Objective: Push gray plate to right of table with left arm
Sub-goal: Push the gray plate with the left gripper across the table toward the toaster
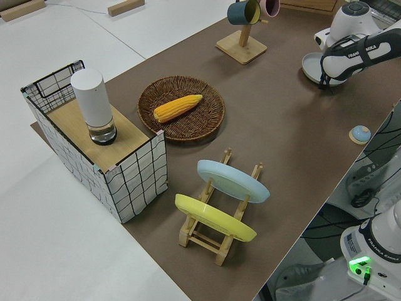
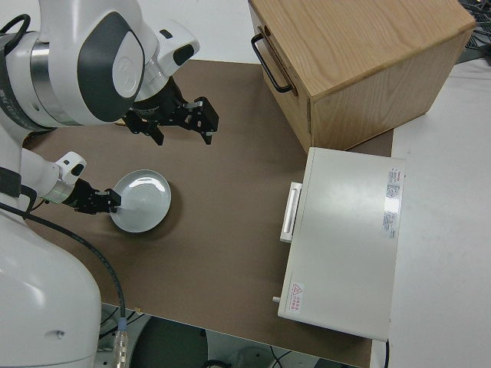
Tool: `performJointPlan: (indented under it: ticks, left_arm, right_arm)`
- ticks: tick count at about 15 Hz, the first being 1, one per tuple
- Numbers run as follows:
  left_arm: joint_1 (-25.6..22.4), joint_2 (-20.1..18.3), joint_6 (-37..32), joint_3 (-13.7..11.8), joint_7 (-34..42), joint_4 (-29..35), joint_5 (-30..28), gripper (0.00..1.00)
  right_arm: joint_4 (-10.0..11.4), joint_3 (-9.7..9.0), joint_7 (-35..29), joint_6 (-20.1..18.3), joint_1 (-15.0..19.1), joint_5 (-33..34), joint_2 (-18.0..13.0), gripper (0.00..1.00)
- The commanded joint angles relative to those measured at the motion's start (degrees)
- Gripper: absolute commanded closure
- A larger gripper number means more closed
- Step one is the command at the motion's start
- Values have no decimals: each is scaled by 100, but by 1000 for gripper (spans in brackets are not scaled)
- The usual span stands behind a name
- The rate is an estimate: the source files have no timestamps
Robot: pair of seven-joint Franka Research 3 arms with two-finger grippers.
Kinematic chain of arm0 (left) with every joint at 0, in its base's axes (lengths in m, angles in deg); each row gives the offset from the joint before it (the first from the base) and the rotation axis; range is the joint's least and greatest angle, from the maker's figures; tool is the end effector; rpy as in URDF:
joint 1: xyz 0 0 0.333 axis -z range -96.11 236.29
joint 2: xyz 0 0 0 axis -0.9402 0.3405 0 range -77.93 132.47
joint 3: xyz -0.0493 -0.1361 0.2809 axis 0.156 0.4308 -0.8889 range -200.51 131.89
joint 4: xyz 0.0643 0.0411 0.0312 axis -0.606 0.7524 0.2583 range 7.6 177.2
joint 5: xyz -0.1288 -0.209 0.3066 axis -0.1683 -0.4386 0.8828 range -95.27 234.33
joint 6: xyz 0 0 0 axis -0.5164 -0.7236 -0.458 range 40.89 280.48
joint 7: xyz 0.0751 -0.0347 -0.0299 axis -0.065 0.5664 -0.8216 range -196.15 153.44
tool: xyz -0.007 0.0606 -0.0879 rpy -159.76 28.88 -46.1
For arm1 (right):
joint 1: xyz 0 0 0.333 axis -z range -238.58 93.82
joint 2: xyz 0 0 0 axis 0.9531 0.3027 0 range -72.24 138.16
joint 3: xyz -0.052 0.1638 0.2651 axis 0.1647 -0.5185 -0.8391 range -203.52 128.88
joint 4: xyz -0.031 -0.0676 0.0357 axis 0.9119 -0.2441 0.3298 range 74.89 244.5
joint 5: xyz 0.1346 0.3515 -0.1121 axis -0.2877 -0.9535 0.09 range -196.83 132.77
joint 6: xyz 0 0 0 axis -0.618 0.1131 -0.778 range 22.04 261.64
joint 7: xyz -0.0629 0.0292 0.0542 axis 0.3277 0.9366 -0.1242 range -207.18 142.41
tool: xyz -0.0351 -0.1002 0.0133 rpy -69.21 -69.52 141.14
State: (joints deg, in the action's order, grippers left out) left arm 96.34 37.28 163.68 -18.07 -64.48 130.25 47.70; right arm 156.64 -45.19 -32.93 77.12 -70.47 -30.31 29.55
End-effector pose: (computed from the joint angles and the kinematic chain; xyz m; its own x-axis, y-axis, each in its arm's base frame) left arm 0.4114 -0.3669 0.3023 0.9450 0.3029 -0.1234 0.3260 -0.9029 0.2803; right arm 0.5153 0.0526 0.6546 0.9927 0.0881 -0.0829 0.0915 -0.9951 0.0387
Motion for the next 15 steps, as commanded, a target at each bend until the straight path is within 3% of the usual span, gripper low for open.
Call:
performJointPlan:
  ticks: [1, 4, 9, 10, 11, 12, 13, 15]
  left_arm:
    - [336, 457, 221, -33, -450, -514, -32, 1000]
    - [582, 782, 484, -42, -670, -726, -6, 1000]
    - [758, 976, 635, -42, -811, -815, 3, 1000]
    - [794, 977, 635, -50, -829, -815, 3, 907]
    - [803, 977, 635, -51, -829, -832, 20, 701]
    - [803, 977, 626, -51, -872, -850, 55, 328]
    - [803, 977, 626, -51, -908, -850, 143, 22]
    - [803, 968, 608, -51, -1100, -850, 397, 7]
  right_arm:
    - [-3, -109, 46, -83, 135, 48, -55, 5]
    - [-3, -109, 46, -83, 135, 48, -55, 5]
    - [-3, -109, 46, -83, 135, 48, -55, 5]
    - [-3, -109, 46, -83, 135, 48, -55, 5]
    - [-3, -109, 46, -83, 135, 48, -55, 5]
    - [-3, -109, 46, -83, 135, 57, -55, 5]
    - [-3, -109, 46, -83, 135, 48, -55, 5]
    - [-3, -109, 46, -83, 135, 48, -55, 5]
